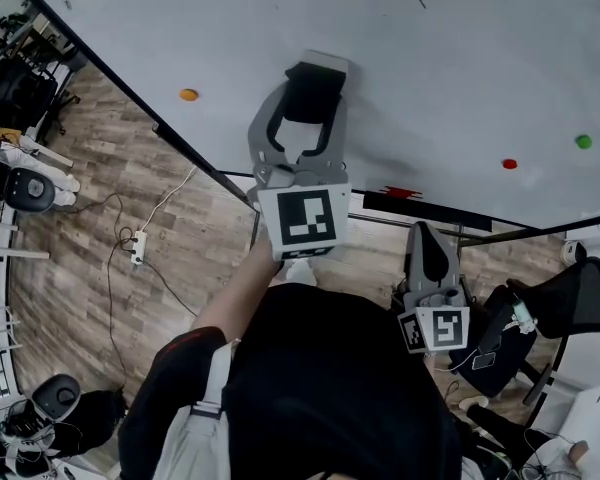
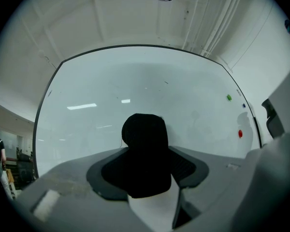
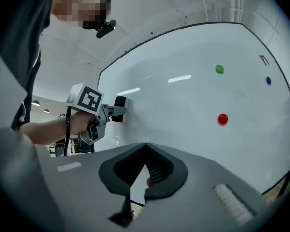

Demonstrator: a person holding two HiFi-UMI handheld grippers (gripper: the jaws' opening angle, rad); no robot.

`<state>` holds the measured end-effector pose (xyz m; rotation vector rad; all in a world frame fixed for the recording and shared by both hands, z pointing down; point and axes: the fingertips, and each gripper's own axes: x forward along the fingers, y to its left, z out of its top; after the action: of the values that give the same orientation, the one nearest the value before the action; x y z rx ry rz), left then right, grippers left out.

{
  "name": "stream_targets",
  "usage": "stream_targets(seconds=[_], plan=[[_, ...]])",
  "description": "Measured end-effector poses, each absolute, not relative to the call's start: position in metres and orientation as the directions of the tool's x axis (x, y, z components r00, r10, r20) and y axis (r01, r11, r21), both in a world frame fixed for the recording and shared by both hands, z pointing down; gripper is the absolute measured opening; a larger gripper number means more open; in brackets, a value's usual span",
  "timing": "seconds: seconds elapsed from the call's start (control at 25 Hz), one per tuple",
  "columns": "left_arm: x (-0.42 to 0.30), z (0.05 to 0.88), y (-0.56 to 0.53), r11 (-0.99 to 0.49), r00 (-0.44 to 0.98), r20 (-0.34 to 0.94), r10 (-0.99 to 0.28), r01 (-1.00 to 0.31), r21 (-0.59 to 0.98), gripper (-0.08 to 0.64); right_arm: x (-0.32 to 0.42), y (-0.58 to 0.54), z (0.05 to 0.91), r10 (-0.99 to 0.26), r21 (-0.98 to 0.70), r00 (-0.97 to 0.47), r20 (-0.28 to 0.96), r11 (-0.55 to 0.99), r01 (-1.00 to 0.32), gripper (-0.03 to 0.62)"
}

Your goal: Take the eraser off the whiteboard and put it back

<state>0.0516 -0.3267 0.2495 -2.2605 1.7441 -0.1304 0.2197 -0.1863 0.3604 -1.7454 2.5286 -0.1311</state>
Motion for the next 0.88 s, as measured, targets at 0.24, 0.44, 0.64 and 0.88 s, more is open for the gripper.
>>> stream_targets(seconds=[0.24, 0.44, 0.64, 0.88], plan=[[0.053, 0.247, -0.319, -0.295, 0.330, -0.119, -0.936, -0.924, -0.241, 0.292, 0.218, -0.180, 0.359, -0.932, -0.107, -0.363, -0.004, 0.361, -0.926, 0.003], [0.048, 0.250, -0.308, -0.290, 0.326, -0.119, -0.938, -0.924, -0.248, 0.301, 0.214, -0.173, 0.362, -0.925, -0.102, -0.379, 0.005, 0.377, -0.921, 0.003], [0.039, 0.250, -0.292, -0.278, 0.314, -0.130, -0.940, -0.931, -0.235, 0.301, 0.210, -0.165, 0.360, -0.915, -0.091, -0.403, 0.006, 0.401, -0.911, 0.003], [0.034, 0.249, -0.267, -0.284, 0.311, -0.174, -0.934, -0.944, -0.166, 0.257, 0.202, -0.157, 0.357, -0.902, -0.082, -0.432, 0.007, 0.430, -0.899, 0.002]])
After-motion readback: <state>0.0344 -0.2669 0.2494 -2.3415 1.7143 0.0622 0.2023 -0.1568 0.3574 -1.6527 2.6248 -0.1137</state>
